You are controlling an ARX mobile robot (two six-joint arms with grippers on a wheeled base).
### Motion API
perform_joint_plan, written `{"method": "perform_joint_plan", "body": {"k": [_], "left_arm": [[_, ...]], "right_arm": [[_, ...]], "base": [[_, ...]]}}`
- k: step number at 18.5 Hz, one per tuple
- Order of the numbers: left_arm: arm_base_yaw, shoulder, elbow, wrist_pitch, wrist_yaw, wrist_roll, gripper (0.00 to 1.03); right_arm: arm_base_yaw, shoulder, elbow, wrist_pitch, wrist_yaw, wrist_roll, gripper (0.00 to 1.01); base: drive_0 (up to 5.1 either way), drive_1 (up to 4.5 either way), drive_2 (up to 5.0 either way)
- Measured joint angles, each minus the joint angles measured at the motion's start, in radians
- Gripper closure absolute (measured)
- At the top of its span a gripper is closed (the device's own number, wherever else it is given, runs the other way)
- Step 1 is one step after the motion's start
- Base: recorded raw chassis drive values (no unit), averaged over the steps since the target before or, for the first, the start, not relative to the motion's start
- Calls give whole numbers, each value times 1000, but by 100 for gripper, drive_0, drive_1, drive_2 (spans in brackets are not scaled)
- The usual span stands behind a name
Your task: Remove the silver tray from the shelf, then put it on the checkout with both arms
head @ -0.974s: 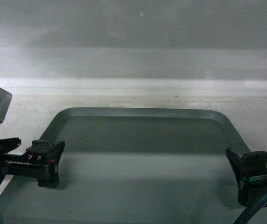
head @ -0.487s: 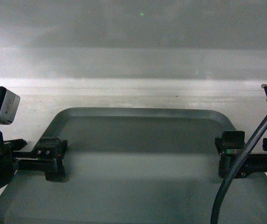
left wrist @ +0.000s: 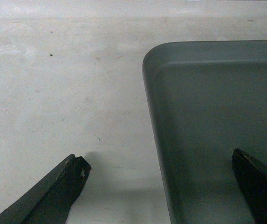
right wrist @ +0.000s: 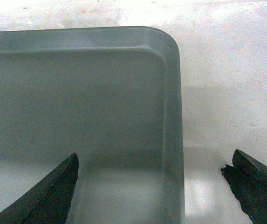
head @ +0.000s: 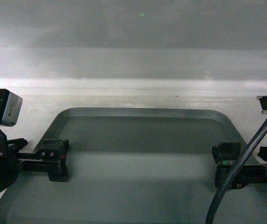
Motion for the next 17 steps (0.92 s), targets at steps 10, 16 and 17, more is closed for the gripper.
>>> {"method": "perform_joint_plan", "body": {"k": [10,16,17], "left_arm": [[-9,4,-5,11,-6,6,5],[-14,4,-11,21,-10,23,6],[-15,3,-12,23,-9,30,15]], "right_arm": [[-2,2,-16,26,2,12,3],[13,8,-17,49,5,16,25],[18,11,-17,51,5,16,34]], "base": [[0,0,0],[0,0,0],[0,0,0]]}}
